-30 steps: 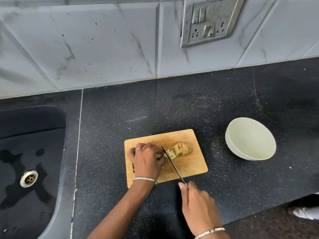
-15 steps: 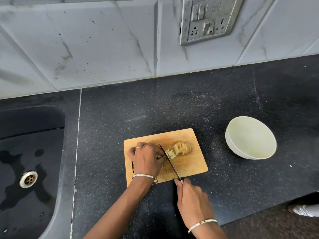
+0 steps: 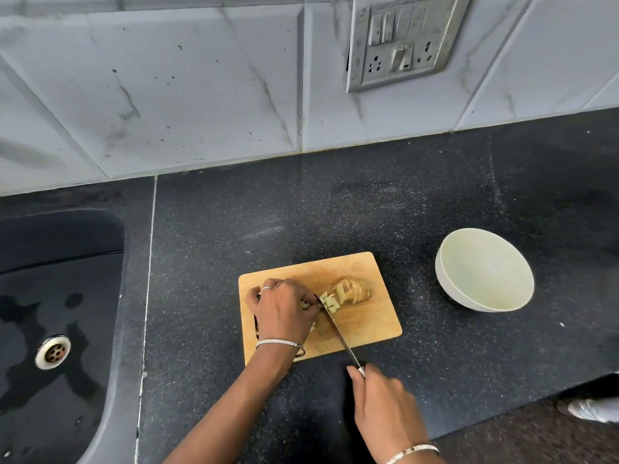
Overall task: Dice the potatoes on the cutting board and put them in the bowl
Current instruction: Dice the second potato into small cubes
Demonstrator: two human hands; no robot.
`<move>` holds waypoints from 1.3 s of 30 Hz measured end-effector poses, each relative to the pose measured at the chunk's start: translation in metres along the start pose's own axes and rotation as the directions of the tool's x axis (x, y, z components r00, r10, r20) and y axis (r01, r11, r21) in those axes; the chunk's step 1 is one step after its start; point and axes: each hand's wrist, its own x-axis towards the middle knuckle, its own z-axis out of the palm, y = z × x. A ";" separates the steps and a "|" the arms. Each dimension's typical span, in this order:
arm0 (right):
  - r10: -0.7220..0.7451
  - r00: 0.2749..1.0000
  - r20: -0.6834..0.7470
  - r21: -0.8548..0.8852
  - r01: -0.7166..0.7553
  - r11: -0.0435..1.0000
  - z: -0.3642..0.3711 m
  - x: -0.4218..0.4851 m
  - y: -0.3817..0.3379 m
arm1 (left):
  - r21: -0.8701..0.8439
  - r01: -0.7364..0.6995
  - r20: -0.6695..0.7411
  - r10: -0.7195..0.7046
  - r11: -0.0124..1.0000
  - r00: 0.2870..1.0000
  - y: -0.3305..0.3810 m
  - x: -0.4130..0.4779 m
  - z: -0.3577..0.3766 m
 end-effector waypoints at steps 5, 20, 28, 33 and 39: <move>-0.032 0.999 -0.006 0.037 0.032 0.999 -0.014 -0.012 0.011 | 0.027 -0.032 -0.012 0.032 0.999 0.999 0.001 -0.001 -0.002; -0.052 0.988 -0.148 -0.179 0.025 0.983 -0.006 0.015 0.010 | -0.073 -0.054 -0.062 0.049 0.996 0.997 -0.002 -0.002 -0.012; -0.077 0.996 -0.038 -0.039 0.076 0.996 0.002 0.002 0.005 | -0.113 -0.078 -0.092 0.068 0.991 0.993 -0.002 0.001 -0.015; -0.105 0.991 -0.080 -0.028 0.103 0.994 -0.006 -0.004 0.001 | -0.093 -0.127 -0.062 0.122 0.987 0.991 -0.003 0.007 -0.020; -0.162 0.980 -0.116 -0.074 0.155 0.985 -0.026 -0.002 0.006 | 0.110 -0.433 0.198 0.408 0.894 0.891 -0.008 0.009 -0.032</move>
